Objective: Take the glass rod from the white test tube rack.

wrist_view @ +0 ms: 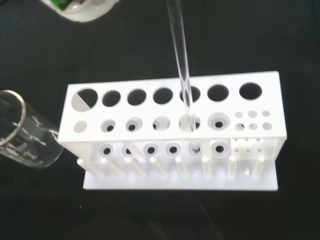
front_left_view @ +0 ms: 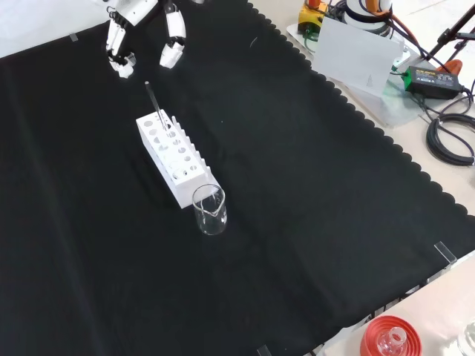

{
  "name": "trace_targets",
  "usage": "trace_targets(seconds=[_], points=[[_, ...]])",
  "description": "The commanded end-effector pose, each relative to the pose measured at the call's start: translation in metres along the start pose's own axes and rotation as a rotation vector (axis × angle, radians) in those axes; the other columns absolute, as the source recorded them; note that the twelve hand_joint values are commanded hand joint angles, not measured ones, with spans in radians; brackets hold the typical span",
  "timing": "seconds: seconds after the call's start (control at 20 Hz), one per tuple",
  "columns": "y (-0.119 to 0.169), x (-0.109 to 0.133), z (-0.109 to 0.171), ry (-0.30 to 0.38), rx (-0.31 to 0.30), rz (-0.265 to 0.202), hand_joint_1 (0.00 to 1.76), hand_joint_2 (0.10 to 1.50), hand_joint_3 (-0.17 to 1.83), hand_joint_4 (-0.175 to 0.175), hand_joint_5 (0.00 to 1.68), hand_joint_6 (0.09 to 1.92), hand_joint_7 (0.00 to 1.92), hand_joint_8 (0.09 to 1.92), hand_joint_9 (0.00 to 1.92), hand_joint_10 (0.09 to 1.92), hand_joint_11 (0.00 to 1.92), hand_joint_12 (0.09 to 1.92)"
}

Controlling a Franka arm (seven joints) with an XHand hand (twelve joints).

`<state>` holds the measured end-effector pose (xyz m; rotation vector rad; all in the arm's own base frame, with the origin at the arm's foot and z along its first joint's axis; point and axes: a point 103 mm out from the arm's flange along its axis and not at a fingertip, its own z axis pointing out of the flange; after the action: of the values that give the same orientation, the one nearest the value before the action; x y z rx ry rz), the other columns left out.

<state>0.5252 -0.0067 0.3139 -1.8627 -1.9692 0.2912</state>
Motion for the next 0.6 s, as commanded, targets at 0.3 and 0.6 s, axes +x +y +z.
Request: trace_targets(seconds=[0.3,0.6], points=[[0.005,-0.005,0.019,0.013,0.054,0.017,0.79,0.63,0.69,-0.049,0.28,0.60,0.40,0.90,0.65,0.85,0.59,1.32],[0.011,0.001,0.029,0.018,0.067,-0.029,0.78,0.64,0.70,-0.049,0.28,0.61,0.40,0.90,0.65,0.85,0.59,1.32]])
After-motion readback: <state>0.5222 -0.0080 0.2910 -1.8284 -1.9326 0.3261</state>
